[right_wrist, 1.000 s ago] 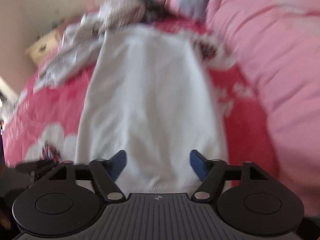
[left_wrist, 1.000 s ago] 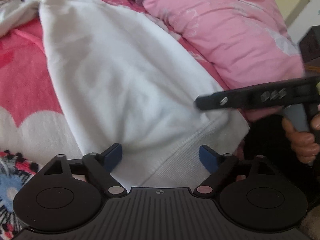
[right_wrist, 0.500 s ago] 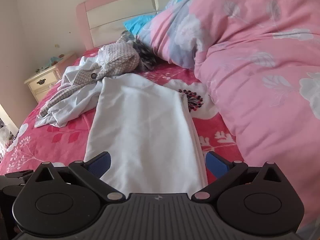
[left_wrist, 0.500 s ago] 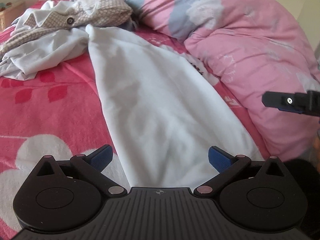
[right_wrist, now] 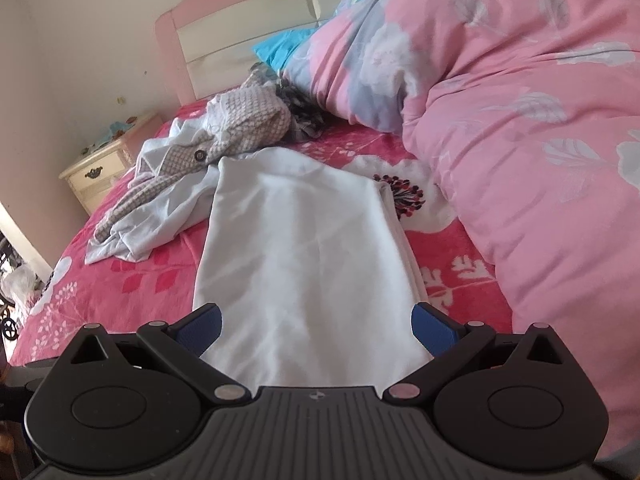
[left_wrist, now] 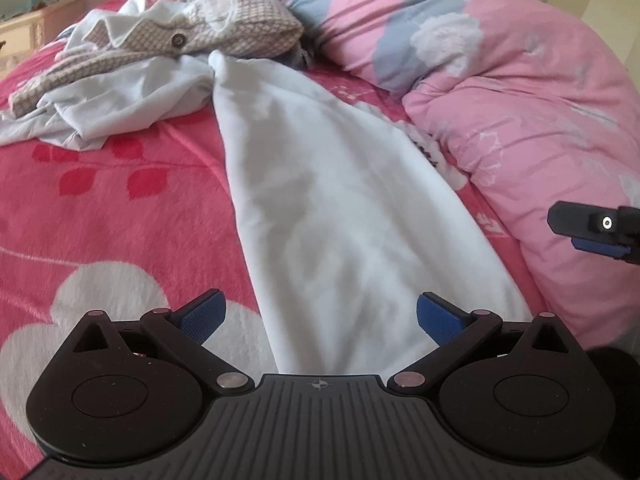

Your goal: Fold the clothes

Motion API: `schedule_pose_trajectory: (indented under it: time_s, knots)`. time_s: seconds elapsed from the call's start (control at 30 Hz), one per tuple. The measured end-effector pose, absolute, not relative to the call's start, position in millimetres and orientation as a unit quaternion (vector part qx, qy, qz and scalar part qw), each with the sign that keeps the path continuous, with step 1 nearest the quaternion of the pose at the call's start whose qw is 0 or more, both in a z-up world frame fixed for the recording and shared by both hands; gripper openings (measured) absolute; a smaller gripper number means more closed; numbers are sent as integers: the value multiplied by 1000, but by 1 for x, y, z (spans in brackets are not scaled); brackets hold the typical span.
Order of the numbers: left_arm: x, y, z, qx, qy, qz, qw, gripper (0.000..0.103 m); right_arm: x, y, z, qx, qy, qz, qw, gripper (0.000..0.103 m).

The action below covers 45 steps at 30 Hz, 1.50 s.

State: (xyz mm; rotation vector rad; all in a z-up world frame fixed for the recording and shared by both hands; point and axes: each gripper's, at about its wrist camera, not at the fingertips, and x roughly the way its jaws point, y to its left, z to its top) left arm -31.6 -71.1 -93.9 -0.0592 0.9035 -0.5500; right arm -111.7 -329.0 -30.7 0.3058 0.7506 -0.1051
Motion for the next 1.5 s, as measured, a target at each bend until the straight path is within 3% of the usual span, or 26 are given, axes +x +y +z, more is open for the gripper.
schedule_pose_trajectory:
  time_s: [0.3,0.8,1.5]
  knots:
    - [-21,-74,-93,-31,458,-232,857,103,-100,-308,-34,82,392,-81,913,103]
    - [-2,-65,-113,-22,530,-133,837,103,-88,-305,-58,117,464,-86,874,103]
    - [-4,-63,-114,5,525,-109,844,103,-86,-296,-67,97,484,-83,866,103]
